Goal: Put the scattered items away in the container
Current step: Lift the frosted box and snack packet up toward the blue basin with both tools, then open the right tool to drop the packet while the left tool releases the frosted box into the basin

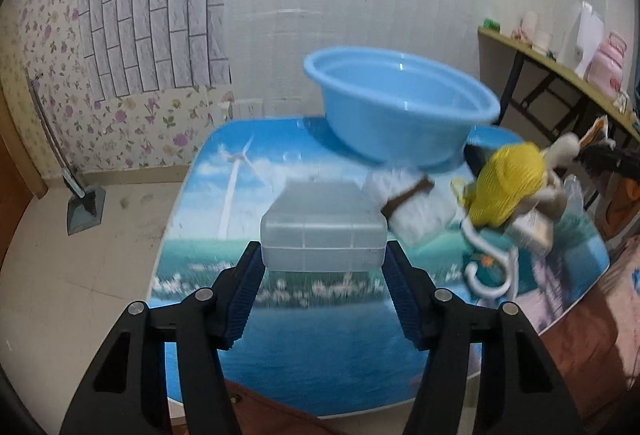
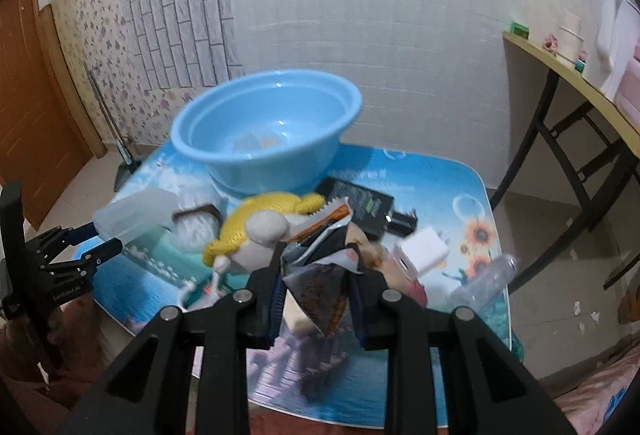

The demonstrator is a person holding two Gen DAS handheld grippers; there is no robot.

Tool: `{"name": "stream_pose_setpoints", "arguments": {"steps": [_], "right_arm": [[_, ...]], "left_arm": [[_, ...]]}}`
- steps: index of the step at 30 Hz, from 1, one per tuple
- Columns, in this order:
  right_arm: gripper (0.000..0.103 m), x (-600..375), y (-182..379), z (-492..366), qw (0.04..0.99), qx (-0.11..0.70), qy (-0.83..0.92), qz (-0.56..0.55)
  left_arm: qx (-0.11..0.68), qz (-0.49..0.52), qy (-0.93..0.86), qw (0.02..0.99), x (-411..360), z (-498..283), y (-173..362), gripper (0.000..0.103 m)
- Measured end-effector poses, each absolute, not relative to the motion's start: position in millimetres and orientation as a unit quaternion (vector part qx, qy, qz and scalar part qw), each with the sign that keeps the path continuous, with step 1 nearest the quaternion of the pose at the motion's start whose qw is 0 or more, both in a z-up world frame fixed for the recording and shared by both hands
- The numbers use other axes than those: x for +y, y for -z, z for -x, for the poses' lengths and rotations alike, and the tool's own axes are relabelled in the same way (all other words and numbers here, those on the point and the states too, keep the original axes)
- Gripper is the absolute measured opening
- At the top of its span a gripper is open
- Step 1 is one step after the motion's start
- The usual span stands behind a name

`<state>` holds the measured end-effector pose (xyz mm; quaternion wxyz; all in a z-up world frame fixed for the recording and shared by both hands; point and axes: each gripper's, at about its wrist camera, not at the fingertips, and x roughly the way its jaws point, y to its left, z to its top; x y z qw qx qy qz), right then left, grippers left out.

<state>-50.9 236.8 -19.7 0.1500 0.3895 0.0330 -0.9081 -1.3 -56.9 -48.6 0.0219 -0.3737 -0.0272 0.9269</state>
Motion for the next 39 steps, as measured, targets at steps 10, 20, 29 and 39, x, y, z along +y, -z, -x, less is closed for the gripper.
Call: {"name": "stream_pose_setpoints", "arguments": {"steps": [10,20,29,39], "right_arm": [[0.026,227.7,-20.3,74.9,0.185,0.012,0.913,-0.364],[0.026,212.3,-27.3,101.6,0.215,-0.016,0.923,-0.32],[0.026,206.2,-11.2,132.7,0.244,-0.033,0.909,-0.337],[0.027,200.4,14.3,167.7,0.265,-0.042,0.894,-0.358]], "left_arm": [[-0.056,0.362,-0.93,0.022,-58.3,32.9,1.1,0.06],[-0.045,0.37,-0.927,0.045,-45.3,81.1,-13.3,0.06],[-0.045,0.372,-0.926,0.044,-37.7,120.6,-20.2,0.06],[-0.026,0.355,-0.934,0.041,-25.0,145.4,-39.9,0.06]]}}
